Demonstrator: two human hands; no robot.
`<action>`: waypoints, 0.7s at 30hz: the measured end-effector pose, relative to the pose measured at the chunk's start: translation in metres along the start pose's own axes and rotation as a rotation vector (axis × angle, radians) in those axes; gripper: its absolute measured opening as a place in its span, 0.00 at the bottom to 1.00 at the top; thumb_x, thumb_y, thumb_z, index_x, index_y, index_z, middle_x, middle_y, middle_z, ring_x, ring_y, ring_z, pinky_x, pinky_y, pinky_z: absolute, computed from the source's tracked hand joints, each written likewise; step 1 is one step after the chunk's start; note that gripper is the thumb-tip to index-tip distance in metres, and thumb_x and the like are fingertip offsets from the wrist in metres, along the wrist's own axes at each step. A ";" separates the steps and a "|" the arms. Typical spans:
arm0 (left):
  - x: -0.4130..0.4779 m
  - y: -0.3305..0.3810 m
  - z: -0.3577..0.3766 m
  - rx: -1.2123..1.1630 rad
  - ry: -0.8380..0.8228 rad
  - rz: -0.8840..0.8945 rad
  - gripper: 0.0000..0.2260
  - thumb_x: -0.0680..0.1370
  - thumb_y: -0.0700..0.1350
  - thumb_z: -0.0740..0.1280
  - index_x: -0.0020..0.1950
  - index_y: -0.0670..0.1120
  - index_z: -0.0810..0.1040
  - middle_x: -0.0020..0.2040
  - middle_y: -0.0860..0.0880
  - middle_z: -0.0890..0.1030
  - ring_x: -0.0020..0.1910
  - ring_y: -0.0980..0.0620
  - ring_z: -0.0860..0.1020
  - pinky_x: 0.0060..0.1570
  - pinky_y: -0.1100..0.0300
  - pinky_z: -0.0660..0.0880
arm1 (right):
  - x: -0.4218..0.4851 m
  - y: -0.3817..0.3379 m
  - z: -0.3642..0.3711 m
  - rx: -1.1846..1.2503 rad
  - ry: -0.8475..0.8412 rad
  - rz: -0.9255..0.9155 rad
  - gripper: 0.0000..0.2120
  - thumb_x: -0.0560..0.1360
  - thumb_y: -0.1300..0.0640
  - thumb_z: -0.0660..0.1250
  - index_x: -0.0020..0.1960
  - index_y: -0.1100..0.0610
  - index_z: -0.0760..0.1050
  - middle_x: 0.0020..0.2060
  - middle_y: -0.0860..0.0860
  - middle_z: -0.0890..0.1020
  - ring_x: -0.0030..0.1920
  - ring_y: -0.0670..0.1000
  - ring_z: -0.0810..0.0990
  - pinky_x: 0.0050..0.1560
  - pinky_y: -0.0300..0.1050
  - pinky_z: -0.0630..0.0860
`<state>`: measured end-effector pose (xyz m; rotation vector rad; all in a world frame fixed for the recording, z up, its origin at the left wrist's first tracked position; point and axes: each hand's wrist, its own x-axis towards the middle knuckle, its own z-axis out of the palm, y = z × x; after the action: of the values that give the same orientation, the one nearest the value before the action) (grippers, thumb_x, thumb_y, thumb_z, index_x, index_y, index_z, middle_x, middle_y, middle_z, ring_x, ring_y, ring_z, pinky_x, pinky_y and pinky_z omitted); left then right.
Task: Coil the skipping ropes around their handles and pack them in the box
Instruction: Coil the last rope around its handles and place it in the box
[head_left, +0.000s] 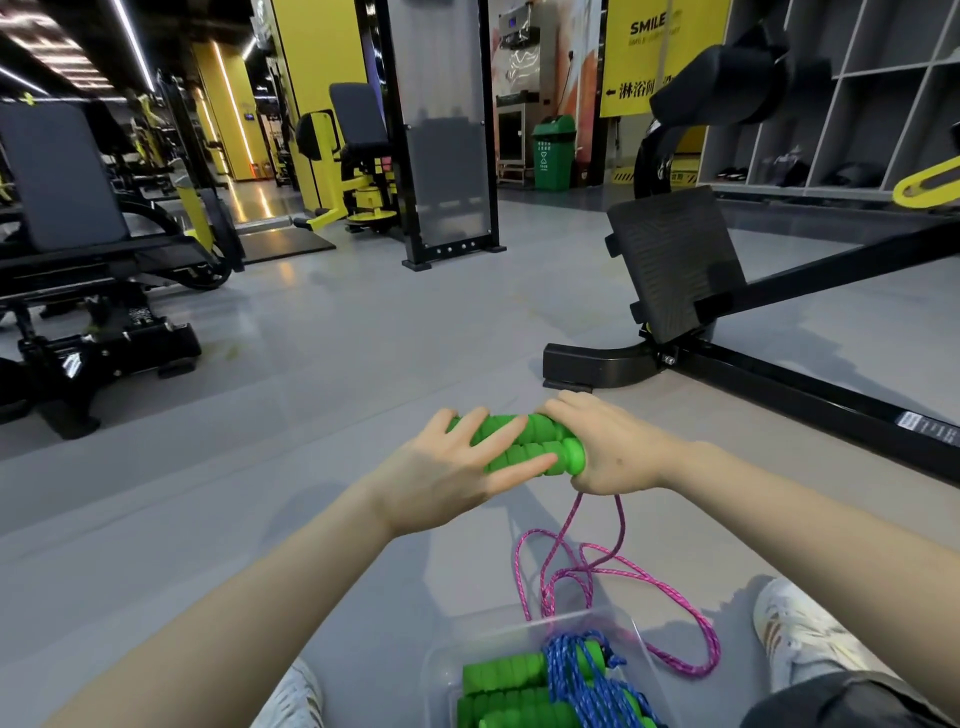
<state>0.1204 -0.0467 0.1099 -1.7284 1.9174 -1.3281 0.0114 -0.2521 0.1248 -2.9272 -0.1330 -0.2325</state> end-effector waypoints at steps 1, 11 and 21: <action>-0.001 0.000 0.000 0.014 -0.015 0.015 0.22 0.78 0.44 0.58 0.72 0.54 0.63 0.62 0.42 0.75 0.46 0.41 0.77 0.39 0.52 0.75 | 0.000 0.001 0.001 0.015 -0.006 -0.005 0.22 0.63 0.62 0.67 0.57 0.56 0.68 0.45 0.48 0.67 0.48 0.50 0.68 0.46 0.43 0.67; -0.008 -0.012 0.002 0.028 0.101 -0.028 0.19 0.79 0.40 0.59 0.70 0.49 0.67 0.61 0.44 0.76 0.47 0.39 0.77 0.40 0.52 0.73 | -0.002 -0.003 -0.006 0.709 0.079 0.294 0.59 0.60 0.63 0.79 0.76 0.43 0.43 0.66 0.47 0.62 0.68 0.46 0.65 0.66 0.45 0.69; 0.001 -0.017 -0.001 0.013 0.223 -0.278 0.27 0.73 0.38 0.70 0.71 0.48 0.66 0.63 0.43 0.70 0.48 0.39 0.76 0.40 0.52 0.68 | -0.007 0.000 0.002 1.085 -0.031 0.481 0.06 0.79 0.65 0.57 0.53 0.61 0.72 0.25 0.51 0.74 0.27 0.51 0.74 0.39 0.44 0.74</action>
<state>0.1309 -0.0457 0.1234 -1.9697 1.8205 -1.6912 0.0049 -0.2526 0.1221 -1.8053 0.3359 -0.0117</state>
